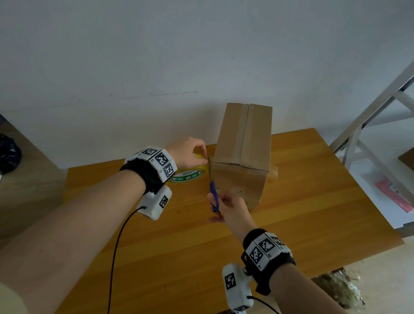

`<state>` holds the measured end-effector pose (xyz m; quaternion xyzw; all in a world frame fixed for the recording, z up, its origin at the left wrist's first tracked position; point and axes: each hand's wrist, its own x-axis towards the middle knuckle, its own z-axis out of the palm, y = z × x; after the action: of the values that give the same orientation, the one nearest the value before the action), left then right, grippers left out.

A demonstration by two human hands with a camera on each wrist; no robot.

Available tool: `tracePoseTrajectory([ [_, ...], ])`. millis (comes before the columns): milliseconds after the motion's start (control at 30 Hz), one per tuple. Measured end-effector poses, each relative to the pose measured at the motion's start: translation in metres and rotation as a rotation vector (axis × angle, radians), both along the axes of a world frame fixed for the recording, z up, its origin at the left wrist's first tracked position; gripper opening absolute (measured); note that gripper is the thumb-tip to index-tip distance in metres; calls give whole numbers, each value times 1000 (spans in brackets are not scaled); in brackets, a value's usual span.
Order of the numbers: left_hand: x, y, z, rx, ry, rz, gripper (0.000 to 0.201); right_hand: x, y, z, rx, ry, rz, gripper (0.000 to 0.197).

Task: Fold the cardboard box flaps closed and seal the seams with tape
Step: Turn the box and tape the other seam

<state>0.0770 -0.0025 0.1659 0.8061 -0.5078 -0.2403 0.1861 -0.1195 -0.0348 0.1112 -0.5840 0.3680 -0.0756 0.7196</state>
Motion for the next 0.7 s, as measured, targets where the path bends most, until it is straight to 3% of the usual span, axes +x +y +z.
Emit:
tracePoseTrajectory([
  [333,13,12,-5,90,-179,15,19,-13,-8,6,-51,23,-7,16],
  [533,19,29,-20,113,-51,59,11,-13,-13,6,-89,25,12,17],
  [700,8,37,-33,-29,-13,145,20,-16,-13,4,-135,44,14,17],
])
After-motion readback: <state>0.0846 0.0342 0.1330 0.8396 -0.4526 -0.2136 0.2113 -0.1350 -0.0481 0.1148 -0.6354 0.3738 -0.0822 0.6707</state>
